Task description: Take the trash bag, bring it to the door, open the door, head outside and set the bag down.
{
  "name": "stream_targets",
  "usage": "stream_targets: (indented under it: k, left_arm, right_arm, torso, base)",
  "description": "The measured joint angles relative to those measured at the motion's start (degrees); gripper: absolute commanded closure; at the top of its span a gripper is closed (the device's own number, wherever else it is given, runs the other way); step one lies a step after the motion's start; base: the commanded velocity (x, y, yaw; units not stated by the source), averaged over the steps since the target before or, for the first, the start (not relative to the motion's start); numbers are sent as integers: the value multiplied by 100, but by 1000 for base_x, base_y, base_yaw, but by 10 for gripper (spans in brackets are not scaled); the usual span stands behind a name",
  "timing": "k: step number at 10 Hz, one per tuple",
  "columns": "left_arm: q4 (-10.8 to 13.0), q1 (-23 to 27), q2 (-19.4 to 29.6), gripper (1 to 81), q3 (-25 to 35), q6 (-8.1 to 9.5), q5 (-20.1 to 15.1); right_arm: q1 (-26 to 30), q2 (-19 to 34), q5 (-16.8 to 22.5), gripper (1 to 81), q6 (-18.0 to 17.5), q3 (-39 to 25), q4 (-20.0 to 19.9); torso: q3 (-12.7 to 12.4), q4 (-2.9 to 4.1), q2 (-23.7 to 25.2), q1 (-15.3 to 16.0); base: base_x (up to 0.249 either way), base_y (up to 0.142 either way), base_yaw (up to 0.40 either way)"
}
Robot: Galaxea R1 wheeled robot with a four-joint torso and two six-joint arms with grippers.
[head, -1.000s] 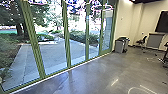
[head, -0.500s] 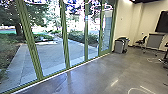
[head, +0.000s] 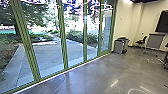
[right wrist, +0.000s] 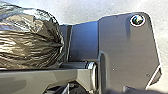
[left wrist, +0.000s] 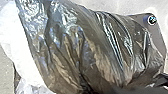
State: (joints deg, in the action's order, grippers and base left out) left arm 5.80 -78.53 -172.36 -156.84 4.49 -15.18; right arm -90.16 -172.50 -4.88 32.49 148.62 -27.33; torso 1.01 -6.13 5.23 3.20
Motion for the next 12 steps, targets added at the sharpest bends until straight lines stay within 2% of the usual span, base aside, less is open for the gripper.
stream_targets:
  k: [4,6,7,12]
  left_arm:
    - [0,-22,1,811,-7,0,101]
    - [0,-126,-2,811,-2,0,642]
    - [0,-162,-2,811,0,0,752]
    - [1,-178,-38,811,0,0,761]
  right_arm:
    - [-5,0,0,10,0,12,0]
    - [0,-2,-2,10,0,15,0]
    - [-2,-2,0,10,-2,15,0]
    - [-2,-20,0,10,0,41,0]
  torso:
    - [0,0,0,-2]
    - [0,0,0,0]
    - [0,0,0,0]
    - [0,0,0,0]
  base:
    - [110,-70,0]
    - [110,-70,0]
    - [110,-70,0]
    - [110,-70,0]
